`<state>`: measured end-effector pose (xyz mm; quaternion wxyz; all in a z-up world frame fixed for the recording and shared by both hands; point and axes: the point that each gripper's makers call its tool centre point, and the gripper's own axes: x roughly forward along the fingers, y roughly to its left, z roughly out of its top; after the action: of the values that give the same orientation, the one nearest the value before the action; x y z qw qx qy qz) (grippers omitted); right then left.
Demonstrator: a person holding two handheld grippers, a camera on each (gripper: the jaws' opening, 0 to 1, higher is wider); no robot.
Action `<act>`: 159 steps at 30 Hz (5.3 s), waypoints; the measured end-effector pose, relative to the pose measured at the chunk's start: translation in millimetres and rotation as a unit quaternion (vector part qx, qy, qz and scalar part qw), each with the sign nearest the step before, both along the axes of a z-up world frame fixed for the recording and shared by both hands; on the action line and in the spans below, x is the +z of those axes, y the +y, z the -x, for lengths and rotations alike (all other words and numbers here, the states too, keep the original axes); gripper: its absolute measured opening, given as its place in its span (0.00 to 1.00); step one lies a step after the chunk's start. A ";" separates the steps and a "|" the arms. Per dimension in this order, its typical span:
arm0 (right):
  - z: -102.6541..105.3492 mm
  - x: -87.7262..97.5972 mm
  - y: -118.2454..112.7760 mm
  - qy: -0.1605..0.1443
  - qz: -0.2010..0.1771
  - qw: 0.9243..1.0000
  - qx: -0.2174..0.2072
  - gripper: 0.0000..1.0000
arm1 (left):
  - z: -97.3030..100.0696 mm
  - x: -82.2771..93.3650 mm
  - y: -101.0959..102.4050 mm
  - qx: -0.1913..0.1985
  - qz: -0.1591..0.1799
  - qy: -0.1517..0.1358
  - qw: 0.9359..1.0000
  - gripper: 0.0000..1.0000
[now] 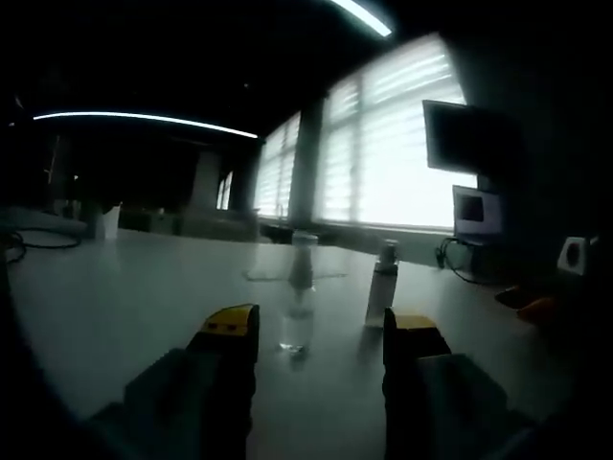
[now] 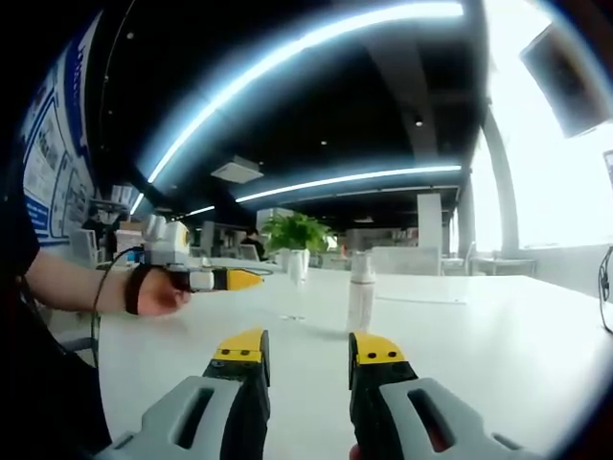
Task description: Clamp pump bottle remove cover press pump head put on cover
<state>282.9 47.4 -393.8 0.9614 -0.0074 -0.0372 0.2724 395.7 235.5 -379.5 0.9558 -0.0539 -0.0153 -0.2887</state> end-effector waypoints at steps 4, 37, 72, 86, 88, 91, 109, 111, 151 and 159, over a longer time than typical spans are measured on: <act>1.0 1.7 0.8 -0.002 -0.004 1.000 0.003 0.28 | -6.6 0.6 -5.0 0.001 -0.012 -0.003 1.000 0.43; 0.3 1.0 -0.3 -0.005 0.001 1.000 -0.002 0.27 | -61.5 -7.9 -19.5 0.014 -0.037 -0.010 0.999 0.40; 0.7 1.8 -0.5 -0.007 0.002 1.000 0.001 0.27 | -92.6 -19.3 -43.6 0.003 -0.046 0.009 0.999 0.28; 0.7 0.4 -0.4 -0.007 0.004 1.000 0.001 0.27 | -94.2 -24.5 -43.8 0.007 -0.045 0.020 0.999 0.20; 0.4 0.3 -0.8 -0.007 0.004 1.000 0.000 0.27 | -93.9 -24.0 -43.5 0.006 -0.045 0.018 0.999 0.19; 0.4 0.3 -0.8 -0.007 0.005 1.000 0.000 0.27 | -93.8 -23.7 -42.7 0.005 -0.044 0.018 0.999 0.18; 2.8 4.5 0.8 -0.010 -0.004 1.000 0.004 0.27 | -89.6 -22.1 -42.3 0.005 -0.043 0.011 0.999 0.16; 4.1 5.2 2.5 -0.010 -0.005 1.000 0.006 0.27 | -88.0 -21.2 -43.6 0.000 -0.039 0.011 0.999 0.16; 1.9 2.9 0.6 -0.007 0.000 1.000 0.002 0.27 | -26.2 27.0 -25.1 -0.051 -0.025 -0.030 0.998 0.16; 0.0 2.2 -1.0 -0.007 0.001 1.000 0.001 0.27 | -6.1 35.4 -26.2 -0.070 -0.036 -0.040 0.996 0.16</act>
<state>283.0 46.4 -391.7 0.9608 -0.0100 -0.0439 0.2737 401.8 209.3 -344.0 0.9333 -0.0084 -0.0394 -0.3569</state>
